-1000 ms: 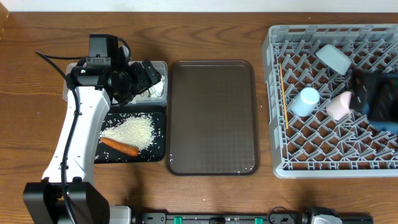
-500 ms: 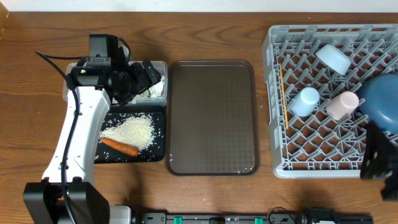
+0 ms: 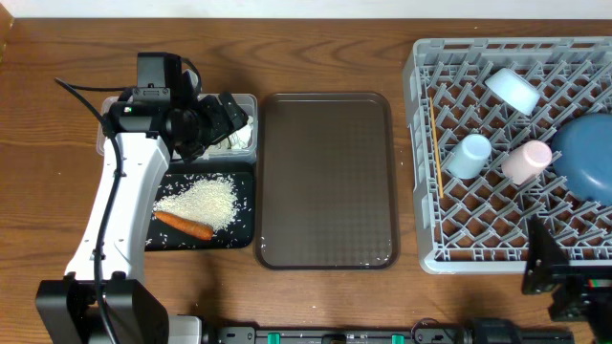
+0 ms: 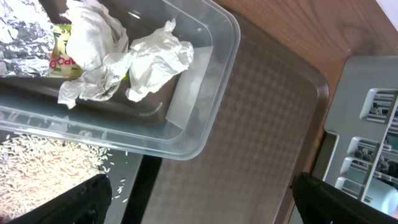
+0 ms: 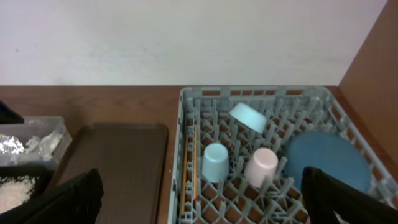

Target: Sort waste into correct bins and load items into the dishwasher rack

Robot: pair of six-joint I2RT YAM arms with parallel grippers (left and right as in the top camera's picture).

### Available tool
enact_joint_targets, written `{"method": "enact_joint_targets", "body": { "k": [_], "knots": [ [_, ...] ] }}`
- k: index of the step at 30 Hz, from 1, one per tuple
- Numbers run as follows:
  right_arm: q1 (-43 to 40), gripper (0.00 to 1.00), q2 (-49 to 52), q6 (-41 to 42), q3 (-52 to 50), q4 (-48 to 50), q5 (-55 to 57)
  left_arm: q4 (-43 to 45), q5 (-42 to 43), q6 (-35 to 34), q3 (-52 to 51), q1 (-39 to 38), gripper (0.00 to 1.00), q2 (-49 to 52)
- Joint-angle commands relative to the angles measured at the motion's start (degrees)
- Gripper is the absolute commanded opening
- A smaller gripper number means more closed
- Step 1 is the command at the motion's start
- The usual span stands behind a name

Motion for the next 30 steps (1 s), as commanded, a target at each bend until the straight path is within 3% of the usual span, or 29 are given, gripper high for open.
{"method": "enact_joint_targets", "body": {
  "k": [1,20,30],
  "knots": [
    [0.35,0.99,-3.76,2.51,-7.1,2.71,0.15,-0.13,-0.46,0.96,0.0,0.33,0.95,0.11],
    [0.33,0.99,-31.39,6.32,-58.6,44.5,-0.92,-0.13,-0.46,0.96,0.0,0.33,0.95,0.11],
    [0.35,0.99,-36.13,13.22,-76.22,65.07,-1.36,-0.13,-0.46,0.96,0.0,0.33,0.95,0.11]
  ]
}}
